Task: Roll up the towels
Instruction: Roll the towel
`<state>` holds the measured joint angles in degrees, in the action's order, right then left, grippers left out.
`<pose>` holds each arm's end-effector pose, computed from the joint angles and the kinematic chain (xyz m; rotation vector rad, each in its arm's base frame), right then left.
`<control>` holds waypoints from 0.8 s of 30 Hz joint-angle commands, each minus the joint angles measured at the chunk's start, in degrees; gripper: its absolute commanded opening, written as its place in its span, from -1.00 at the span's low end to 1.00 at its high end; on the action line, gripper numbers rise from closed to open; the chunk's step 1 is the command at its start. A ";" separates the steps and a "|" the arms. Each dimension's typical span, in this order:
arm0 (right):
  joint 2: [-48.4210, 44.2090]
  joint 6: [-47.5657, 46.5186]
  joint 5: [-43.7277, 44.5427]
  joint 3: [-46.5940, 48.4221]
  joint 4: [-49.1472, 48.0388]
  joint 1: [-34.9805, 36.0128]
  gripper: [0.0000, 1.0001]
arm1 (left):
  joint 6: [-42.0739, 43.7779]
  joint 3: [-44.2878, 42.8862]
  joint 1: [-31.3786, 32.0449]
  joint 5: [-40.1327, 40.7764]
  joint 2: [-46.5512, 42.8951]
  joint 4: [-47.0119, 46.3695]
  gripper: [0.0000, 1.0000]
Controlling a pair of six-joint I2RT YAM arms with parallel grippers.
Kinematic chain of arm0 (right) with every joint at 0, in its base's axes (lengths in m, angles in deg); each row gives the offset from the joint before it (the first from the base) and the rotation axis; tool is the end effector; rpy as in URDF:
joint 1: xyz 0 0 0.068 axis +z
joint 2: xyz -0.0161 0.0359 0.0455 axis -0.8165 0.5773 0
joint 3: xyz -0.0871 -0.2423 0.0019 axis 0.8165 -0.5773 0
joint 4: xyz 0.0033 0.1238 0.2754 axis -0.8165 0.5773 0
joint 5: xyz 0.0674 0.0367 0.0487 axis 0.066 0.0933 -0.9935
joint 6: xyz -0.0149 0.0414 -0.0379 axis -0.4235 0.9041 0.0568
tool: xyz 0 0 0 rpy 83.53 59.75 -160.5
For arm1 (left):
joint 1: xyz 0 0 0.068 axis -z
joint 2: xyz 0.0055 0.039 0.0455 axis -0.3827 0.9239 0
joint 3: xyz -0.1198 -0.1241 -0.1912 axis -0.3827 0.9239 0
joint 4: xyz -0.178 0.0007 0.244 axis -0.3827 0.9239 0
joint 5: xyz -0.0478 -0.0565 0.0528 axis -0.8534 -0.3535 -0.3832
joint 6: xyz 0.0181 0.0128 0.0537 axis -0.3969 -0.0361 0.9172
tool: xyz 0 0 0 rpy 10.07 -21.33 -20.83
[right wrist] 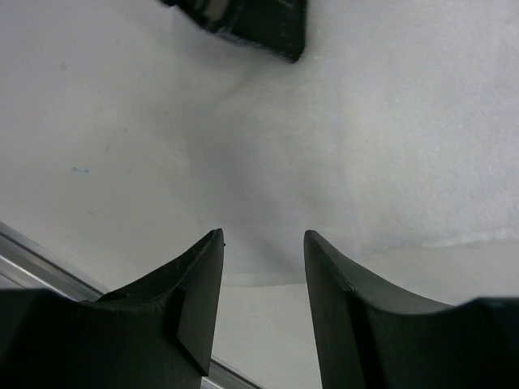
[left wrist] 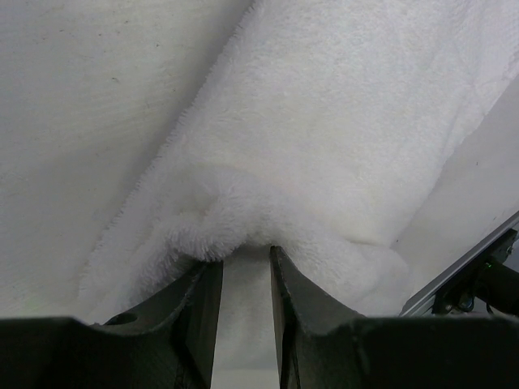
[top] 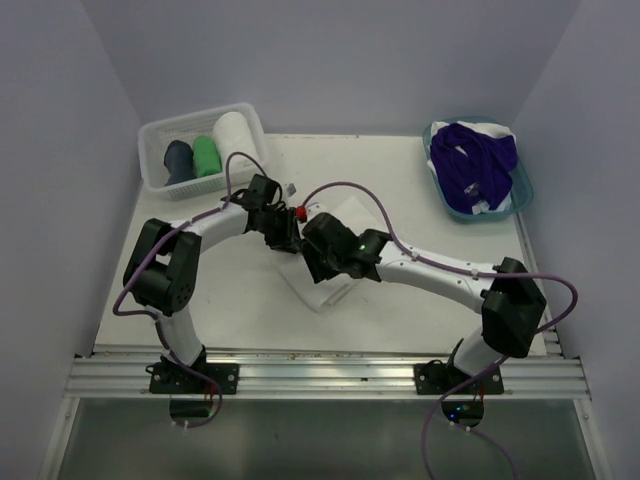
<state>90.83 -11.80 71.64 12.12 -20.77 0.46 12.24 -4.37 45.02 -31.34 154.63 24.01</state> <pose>0.2279 0.3134 0.2248 -0.5823 2.4081 0.3618 0.3606 -0.1683 0.1251 0.0230 2.7600 -0.8374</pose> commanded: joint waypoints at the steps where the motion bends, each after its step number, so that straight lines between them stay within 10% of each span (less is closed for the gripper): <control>1: 3.12 -8.68 7.16 2.22 1.69 6.40 -0.02 | 1.38 -1.81 -0.20 0.19 -0.43 0.44 -0.33; 11: 13.23 -16.60 20.36 3.99 -1.03 15.11 0.45 | 1.20 -1.37 -0.20 0.54 -0.86 0.62 -0.33; 19: 18.24 -17.75 23.71 0.12 -7.09 15.20 0.43 | 1.12 -1.28 -0.29 0.80 -0.87 0.88 -0.33; 24: 22.11 -15.47 27.31 -2.51 -10.26 15.20 -0.44 | 0.94 -1.28 -0.29 0.72 -0.95 0.97 -0.33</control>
<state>110.66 -29.04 95.57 11.34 -28.12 15.89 12.22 -4.39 45.02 -31.27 154.63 24.14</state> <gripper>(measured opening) 0.354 0.336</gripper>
